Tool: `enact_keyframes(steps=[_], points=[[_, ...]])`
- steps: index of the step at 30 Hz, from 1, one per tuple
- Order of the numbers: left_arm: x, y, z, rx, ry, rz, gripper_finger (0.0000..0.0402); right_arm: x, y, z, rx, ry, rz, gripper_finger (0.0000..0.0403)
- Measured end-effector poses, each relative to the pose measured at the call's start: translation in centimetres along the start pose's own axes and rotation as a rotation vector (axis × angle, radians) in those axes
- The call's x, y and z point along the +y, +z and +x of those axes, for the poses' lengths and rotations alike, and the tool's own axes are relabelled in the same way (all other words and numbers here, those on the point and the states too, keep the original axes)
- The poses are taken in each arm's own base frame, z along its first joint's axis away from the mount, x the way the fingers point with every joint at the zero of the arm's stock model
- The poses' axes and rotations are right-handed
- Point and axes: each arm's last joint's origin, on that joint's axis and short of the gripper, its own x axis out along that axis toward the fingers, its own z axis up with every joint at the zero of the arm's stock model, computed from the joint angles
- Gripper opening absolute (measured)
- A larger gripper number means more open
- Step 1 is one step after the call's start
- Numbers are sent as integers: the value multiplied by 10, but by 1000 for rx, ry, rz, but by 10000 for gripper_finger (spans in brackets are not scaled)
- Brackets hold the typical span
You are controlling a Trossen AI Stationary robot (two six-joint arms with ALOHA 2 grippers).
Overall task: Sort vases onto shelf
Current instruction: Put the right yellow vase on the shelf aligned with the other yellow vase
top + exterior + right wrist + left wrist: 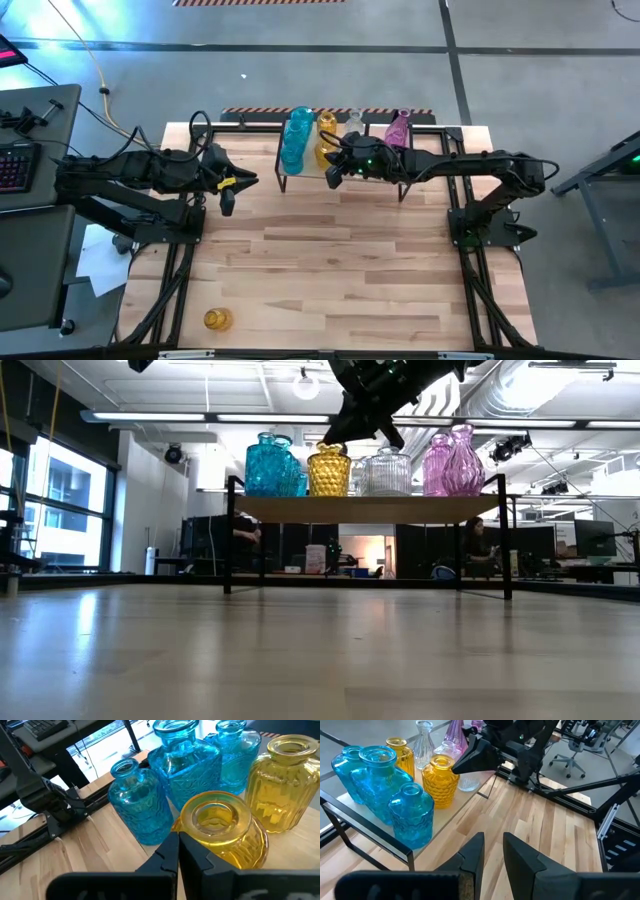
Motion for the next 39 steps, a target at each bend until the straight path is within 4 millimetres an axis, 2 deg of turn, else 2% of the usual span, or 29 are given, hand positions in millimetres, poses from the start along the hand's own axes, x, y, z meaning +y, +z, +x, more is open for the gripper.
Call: enact_keyframes(steps=[19,31,39], points=[[0,0,0,-5,2,-2,62,-12,6,4,13,26,4,0],[-1,3,0,-27,-8,-11,62,4,-1,-1,34,80,22,0],[-1,3,0,-27,-9,-3,62,-1,1,-20,84,29,33,0]])
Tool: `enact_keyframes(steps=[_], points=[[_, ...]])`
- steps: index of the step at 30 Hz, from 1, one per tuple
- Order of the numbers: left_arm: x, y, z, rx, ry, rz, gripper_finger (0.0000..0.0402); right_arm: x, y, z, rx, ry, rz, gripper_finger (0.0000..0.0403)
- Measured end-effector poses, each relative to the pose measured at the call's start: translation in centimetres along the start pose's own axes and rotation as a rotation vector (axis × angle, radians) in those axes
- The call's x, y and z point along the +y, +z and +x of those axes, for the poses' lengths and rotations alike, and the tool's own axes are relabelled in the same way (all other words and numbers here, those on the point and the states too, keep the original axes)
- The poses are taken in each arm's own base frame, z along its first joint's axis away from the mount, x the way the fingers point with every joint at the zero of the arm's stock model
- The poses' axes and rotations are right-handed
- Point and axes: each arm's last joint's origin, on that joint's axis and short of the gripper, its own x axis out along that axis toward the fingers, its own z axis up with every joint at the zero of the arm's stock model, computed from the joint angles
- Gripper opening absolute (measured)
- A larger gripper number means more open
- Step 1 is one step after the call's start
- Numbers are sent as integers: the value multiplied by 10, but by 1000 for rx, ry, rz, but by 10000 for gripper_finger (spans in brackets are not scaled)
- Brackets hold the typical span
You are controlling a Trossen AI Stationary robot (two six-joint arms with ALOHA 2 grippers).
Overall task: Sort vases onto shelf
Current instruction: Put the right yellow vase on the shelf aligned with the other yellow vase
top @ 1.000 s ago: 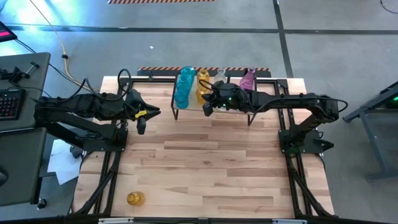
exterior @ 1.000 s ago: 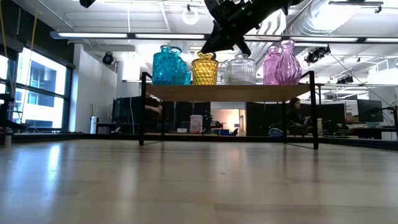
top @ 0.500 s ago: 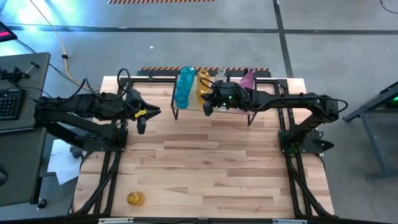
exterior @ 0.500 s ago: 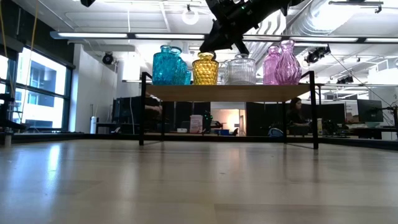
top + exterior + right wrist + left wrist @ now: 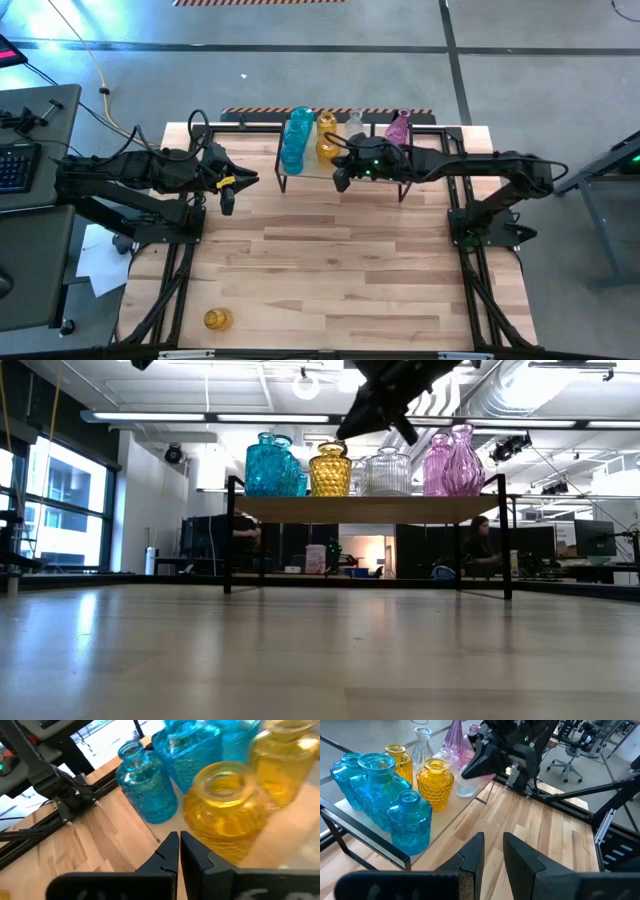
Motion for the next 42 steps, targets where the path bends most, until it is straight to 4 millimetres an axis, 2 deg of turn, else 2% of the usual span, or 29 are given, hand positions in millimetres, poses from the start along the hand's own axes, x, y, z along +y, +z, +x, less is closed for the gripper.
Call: enact_keyframes(steps=[6,18,29,42], points=[[0,0,0,0,0,11,62,-6,6,-8,-16,-28,-14,0],[-1,2,0,-21,-10,1,62,-16,11,-4,-27,-54,-15,0],[-1,3,0,-25,-13,-1,62,-16,10,-3,-17,-39,-43,0],[-3,6,0,-57,-35,-15,62,-17,8,9,-15,-33,-64,0]])
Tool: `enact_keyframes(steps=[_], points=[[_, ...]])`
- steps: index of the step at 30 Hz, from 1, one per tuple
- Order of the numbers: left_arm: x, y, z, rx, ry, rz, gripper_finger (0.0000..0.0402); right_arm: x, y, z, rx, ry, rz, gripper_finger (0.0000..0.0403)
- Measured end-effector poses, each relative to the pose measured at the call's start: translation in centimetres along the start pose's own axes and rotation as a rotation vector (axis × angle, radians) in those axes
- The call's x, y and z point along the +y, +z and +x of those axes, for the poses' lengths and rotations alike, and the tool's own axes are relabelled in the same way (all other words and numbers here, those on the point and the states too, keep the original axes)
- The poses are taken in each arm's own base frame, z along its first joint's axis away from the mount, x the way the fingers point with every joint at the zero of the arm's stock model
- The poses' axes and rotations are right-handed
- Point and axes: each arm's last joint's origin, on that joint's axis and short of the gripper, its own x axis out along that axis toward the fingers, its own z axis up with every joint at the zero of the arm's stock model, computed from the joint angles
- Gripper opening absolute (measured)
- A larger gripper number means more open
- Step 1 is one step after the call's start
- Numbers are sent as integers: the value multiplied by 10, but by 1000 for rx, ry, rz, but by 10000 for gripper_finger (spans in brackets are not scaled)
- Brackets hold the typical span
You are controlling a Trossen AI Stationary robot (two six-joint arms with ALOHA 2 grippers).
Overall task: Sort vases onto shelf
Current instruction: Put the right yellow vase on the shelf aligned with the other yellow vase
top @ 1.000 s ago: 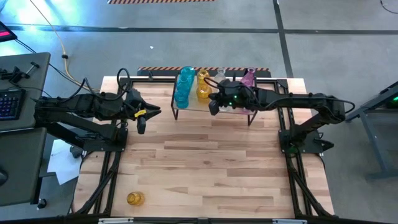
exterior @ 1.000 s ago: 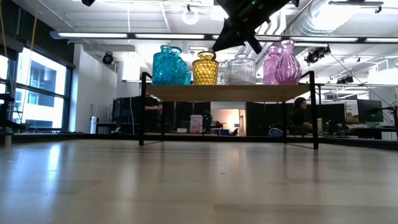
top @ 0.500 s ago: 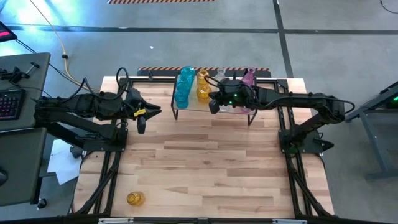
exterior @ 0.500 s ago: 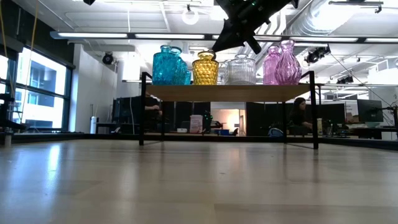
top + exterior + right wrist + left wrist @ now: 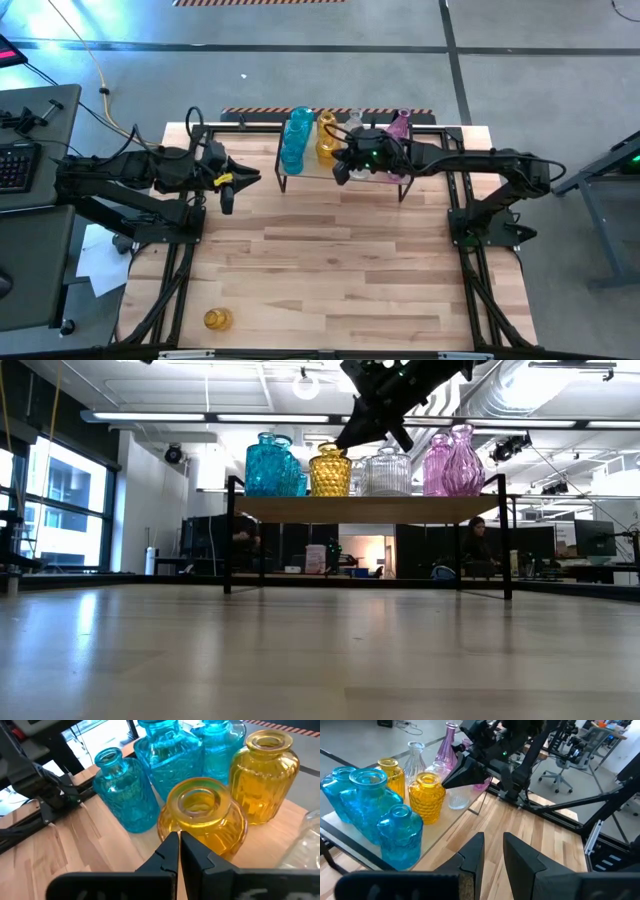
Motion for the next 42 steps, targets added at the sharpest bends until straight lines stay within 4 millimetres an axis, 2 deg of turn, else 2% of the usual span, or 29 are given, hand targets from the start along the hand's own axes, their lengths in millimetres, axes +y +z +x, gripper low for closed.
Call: enact_keyframes(steps=[23,42], points=[[-7,-3,18,37,-11,20,62,-9,7,2,-6,53,4,0],[-10,-1,19,24,-45,10,62,-14,11,3,-18,83,-5,0]])
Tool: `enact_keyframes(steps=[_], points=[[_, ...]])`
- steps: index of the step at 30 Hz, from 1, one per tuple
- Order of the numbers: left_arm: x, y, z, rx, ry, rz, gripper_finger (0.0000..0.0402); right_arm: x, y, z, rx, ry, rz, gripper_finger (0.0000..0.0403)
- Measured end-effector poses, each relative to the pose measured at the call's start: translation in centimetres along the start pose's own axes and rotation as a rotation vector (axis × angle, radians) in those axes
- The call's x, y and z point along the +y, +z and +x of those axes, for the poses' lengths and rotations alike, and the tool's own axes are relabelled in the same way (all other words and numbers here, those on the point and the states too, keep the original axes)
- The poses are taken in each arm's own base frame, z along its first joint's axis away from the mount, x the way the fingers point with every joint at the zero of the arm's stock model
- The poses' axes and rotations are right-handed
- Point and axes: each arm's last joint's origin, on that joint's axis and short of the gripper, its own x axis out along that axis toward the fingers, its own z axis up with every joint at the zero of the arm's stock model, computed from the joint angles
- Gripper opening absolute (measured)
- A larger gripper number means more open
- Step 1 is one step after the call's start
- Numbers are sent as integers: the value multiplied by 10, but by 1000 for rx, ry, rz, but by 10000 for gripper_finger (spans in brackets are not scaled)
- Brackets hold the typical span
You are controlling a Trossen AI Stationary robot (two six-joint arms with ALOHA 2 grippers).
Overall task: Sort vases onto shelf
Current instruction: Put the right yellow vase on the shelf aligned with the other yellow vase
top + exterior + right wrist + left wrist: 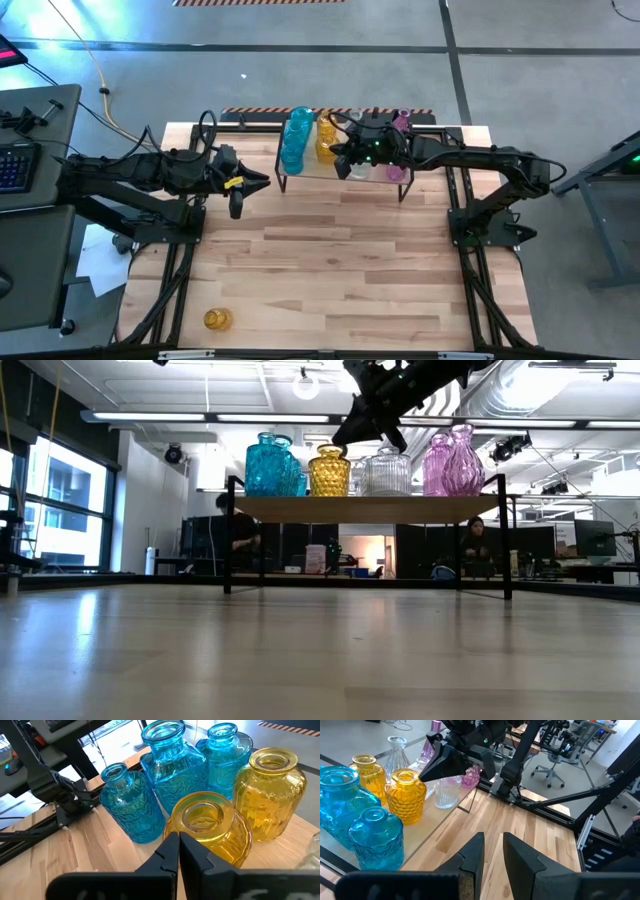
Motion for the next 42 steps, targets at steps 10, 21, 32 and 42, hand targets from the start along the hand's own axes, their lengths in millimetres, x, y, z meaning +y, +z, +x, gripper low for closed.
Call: enact_keyframes(steps=[10,21,32,42], points=[[0,0,0,0,0,0,62,-1,0,0,-10,-22,-1,0],[0,0,0,0,0,-1,62,-3,6,0,-61,-29,12,0],[0,0,0,3,-8,15,62,4,7,0,-80,33,14,0],[-2,-1,0,21,-49,31,62,21,-2,-2,-21,106,-21,0]])
